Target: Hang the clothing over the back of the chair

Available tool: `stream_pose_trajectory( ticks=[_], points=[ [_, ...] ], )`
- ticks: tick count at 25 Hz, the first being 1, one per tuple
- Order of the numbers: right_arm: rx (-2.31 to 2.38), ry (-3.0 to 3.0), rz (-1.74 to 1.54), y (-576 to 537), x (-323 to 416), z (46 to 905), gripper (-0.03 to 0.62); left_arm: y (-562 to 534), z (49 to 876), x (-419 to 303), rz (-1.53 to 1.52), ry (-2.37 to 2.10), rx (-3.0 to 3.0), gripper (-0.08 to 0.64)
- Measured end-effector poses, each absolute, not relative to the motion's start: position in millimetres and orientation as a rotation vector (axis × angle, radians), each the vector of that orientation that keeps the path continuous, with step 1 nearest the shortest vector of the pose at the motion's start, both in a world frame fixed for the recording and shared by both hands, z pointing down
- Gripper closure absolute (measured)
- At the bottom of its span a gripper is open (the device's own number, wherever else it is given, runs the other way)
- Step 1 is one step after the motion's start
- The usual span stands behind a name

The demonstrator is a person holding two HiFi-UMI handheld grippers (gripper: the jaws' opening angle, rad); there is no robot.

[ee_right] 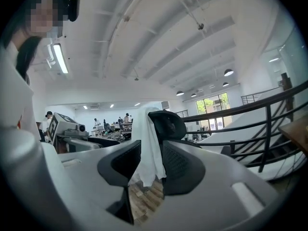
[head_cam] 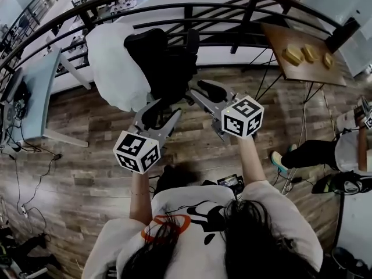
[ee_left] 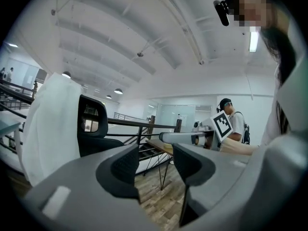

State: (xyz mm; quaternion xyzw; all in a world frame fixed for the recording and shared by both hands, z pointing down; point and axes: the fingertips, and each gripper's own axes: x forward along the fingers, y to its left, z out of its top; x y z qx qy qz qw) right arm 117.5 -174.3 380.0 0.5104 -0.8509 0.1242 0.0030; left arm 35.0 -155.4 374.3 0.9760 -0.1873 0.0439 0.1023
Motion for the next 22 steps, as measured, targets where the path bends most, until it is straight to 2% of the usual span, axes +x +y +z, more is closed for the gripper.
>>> stream_pose_trajectory(
  ticks=[4,13,22],
  points=[
    [1.633,-2.66,0.412,-127.9,136.3,390.3,0.44,-118.9,386.5,56.7,0.128,-0.585,2.859,0.319],
    [1.612,-2.692,0.493,-36.7,159.5,415.2,0.46,-32.7,410.4,102.9,0.15,-0.593,2.826,0.327],
    [1.571,-2.761,0.548,16.3,146.5,422.7,0.487,21.6,419.9,95.7,0.199,-0.667,2.815,0.327]
  ],
)
